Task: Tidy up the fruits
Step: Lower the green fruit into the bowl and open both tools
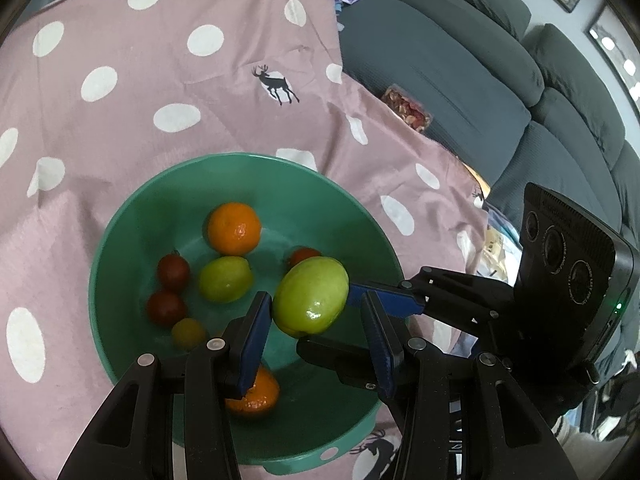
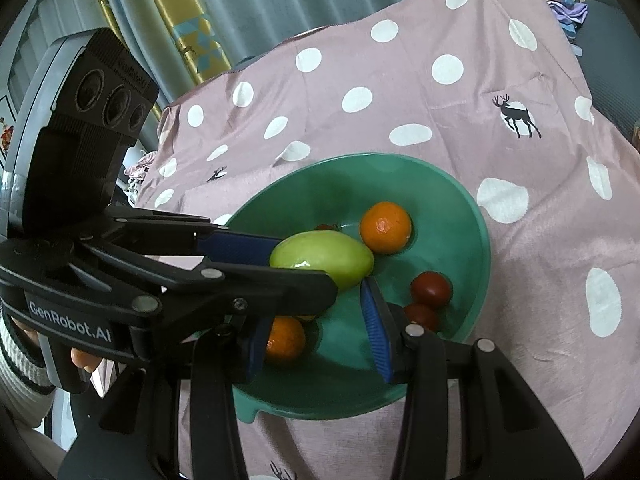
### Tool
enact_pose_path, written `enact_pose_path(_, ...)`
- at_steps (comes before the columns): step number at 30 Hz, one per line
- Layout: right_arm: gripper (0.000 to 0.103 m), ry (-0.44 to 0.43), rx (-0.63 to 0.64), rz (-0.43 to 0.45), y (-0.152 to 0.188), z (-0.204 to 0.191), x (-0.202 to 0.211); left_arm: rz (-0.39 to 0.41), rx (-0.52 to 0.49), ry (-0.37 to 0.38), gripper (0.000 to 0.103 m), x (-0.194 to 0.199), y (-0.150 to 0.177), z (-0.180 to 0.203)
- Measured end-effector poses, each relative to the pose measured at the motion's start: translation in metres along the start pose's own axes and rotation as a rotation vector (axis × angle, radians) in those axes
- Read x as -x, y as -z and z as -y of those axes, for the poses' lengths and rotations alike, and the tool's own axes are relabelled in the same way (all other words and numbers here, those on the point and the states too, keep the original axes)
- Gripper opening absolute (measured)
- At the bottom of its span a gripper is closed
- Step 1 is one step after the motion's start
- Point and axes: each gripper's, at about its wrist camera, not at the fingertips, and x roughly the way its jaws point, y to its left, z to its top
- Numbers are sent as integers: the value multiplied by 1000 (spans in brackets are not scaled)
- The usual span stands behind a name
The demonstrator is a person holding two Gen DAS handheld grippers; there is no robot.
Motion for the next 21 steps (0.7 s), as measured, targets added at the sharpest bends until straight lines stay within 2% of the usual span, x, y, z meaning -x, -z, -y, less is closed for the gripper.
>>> enact_pose_path(21,43,20,16,-47,-4,-1,-6,-2,7,6,46,-4,1,-5)
